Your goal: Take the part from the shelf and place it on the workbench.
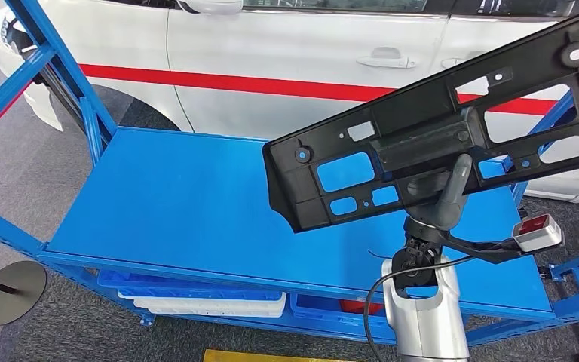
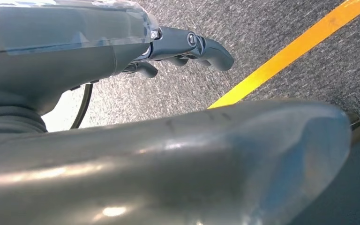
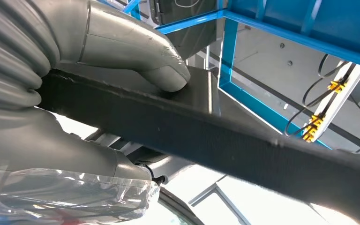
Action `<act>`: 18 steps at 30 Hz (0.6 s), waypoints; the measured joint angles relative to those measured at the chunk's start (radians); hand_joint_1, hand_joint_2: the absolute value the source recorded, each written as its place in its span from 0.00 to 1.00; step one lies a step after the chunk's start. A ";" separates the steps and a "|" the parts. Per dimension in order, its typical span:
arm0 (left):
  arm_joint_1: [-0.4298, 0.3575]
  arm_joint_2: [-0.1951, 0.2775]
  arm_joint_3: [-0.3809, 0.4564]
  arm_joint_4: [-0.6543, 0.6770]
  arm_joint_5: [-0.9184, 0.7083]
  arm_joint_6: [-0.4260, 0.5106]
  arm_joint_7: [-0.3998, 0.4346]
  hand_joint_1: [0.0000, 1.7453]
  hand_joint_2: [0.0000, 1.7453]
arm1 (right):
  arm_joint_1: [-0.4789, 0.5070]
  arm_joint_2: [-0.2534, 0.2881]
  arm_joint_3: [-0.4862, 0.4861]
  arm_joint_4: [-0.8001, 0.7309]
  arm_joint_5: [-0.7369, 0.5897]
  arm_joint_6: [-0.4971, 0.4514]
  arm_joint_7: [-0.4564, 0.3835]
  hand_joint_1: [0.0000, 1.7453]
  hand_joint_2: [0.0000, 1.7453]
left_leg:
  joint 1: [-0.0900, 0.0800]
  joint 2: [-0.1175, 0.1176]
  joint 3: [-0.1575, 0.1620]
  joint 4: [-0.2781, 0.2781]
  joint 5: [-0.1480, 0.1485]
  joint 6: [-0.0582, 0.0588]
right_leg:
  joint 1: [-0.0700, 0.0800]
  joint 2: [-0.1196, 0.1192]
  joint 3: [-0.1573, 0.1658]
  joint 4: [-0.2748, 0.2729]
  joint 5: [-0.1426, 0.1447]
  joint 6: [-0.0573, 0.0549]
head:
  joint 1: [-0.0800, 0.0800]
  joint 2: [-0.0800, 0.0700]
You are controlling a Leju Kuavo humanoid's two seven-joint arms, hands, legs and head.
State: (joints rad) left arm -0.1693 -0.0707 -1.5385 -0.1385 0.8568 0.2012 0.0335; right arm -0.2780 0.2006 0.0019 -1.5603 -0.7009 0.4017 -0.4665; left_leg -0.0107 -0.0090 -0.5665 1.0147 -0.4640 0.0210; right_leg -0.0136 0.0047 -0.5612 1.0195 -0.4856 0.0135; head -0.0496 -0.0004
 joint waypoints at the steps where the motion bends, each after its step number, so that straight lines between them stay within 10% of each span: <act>1: -0.001 0.000 0.000 0.000 0.000 0.000 0.000 0.00 0.00 | 0.000 0.000 0.001 0.000 0.000 0.000 0.000 1.00 1.00 | 0.000 0.000 0.000 0.000 0.000 0.000 | 0.000 0.000 0.000 0.000 0.000 0.000 | 0.000 0.000; 10: 0.001 0.002 -0.001 0.000 0.002 0.000 -0.003 0.00 0.00 | -0.001 0.000 0.007 -0.002 0.002 0.000 0.000 1.00 1.00 | 0.000 0.000 0.000 0.000 0.000 0.000 | 0.000 0.000 0.000 0.000 0.000 0.000 | 0.000 0.000; 14: 0.008 0.002 -0.001 0.000 0.006 0.001 -0.003 0.00 0.00 | -0.001 0.001 0.008 -0.002 0.002 0.000 0.000 1.00 0.00 | 0.000 0.000 0.000 0.000 0.000 0.000 | 0.000 0.000 0.000 0.000 0.000 0.000 | 0.000 0.000; 18: 0.010 0.002 -0.001 0.000 0.015 0.001 -0.003 0.00 0.00 | -0.001 0.002 0.011 0.001 0.001 0.000 0.000 1.00 0.00 | 0.000 0.000 0.000 0.000 0.000 0.000 | 0.000 0.000 0.000 0.000 0.000 0.000 | 0.000 0.000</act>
State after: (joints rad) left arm -0.1595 -0.0683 -1.5396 -0.1385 0.8713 0.2018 0.0301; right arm -0.2786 0.2027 0.0132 -1.5596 -0.7002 0.4013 -0.4665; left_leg -0.0107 -0.0090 -0.5665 1.0146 -0.4640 0.0210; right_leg -0.0136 0.0047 -0.5612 1.0195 -0.4856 0.0135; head -0.0496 -0.0004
